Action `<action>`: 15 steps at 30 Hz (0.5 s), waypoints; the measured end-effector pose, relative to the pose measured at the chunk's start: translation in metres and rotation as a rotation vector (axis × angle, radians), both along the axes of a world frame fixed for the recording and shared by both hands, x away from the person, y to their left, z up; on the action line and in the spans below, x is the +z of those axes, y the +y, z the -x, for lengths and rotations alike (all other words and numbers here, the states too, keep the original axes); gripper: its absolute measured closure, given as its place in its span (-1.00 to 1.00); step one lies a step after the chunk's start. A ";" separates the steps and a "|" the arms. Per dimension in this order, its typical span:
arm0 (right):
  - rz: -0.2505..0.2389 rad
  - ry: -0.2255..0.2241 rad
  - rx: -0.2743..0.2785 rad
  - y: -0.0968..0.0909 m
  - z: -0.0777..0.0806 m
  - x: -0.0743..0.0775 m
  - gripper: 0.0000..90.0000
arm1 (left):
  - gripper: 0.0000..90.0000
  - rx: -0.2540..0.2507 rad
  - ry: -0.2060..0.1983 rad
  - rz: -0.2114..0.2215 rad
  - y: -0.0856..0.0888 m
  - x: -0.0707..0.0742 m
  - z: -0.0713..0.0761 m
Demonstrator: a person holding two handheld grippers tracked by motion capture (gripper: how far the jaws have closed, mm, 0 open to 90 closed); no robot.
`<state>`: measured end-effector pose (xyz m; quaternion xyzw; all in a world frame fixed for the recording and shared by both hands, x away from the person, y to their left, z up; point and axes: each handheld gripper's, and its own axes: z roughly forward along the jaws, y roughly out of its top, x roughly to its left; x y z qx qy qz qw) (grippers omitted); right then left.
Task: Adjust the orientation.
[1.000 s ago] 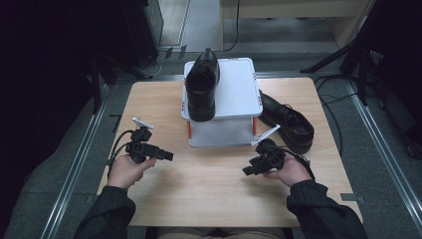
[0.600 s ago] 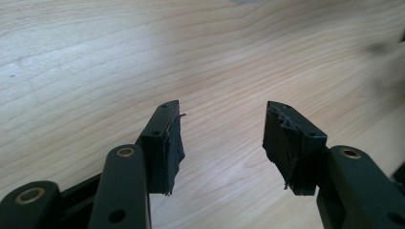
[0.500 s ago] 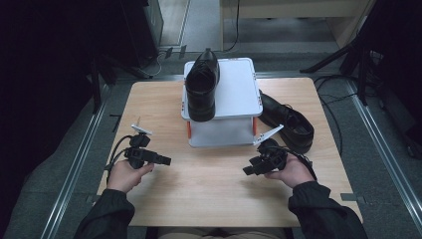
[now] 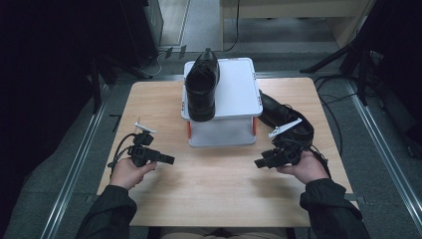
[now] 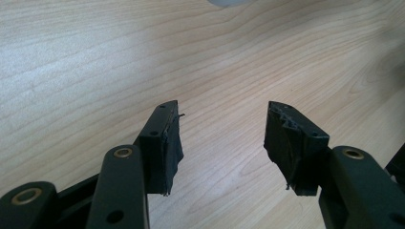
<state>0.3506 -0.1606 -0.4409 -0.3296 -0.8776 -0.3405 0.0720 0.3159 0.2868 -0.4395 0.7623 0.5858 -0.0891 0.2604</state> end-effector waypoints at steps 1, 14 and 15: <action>0.002 -0.002 -0.005 -0.003 -0.002 0.003 0.08 | 0.02 0.006 0.004 -0.002 -0.002 -0.001 -0.001; -0.030 -0.024 -0.067 -0.034 -0.028 0.047 0.08 | 0.00 -0.036 0.021 -0.005 -0.008 -0.005 -0.006; -0.033 -0.027 -0.072 -0.038 -0.032 0.051 0.08 | 0.00 -0.032 0.022 -0.004 -0.008 -0.004 -0.006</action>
